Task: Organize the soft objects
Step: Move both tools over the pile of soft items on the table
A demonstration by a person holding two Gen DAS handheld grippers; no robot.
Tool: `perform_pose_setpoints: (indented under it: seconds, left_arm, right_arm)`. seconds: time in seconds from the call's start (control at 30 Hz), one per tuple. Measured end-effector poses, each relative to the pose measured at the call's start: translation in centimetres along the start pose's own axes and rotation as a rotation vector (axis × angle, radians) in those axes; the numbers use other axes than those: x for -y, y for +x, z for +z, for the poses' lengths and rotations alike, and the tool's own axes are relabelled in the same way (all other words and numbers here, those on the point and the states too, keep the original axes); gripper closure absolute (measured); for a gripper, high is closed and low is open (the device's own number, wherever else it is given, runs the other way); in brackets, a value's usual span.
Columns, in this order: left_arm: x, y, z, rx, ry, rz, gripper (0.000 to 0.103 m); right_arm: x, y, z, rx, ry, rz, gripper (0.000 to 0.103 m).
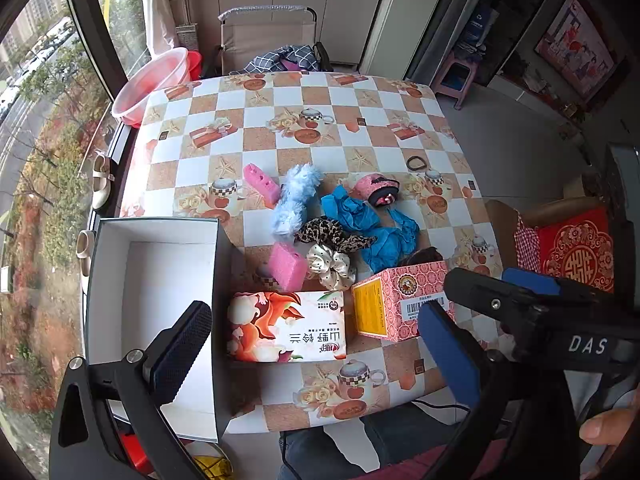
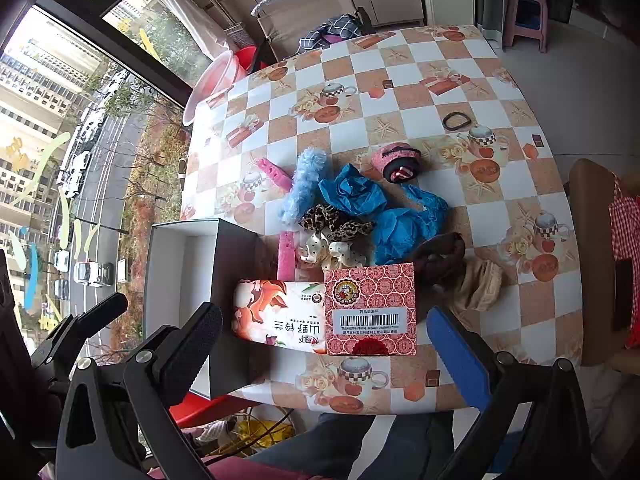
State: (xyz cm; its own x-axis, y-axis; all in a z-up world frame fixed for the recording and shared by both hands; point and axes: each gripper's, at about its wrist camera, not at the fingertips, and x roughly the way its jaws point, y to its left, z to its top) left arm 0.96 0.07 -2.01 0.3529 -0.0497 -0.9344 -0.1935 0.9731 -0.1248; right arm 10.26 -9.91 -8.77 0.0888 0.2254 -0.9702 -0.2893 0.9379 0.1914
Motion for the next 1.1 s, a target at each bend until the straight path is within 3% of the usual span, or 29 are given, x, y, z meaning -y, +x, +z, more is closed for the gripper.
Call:
perform_pose_setpoints:
  seconds: [0.73, 1.1]
  left_arm:
    - [-0.5, 1.3, -0.5, -0.025, -0.026, -0.008, 0.0]
    - [-2.7, 3.9, 0.7, -0.101, -0.125, 0.016, 0.0]
  right_arm:
    - [0.3, 0.6, -0.5, -0.011, 0.006, -0.007, 0.0]
    - [2.6, 1.8, 0.1, -0.063, 0.071, 0.007, 0.0]
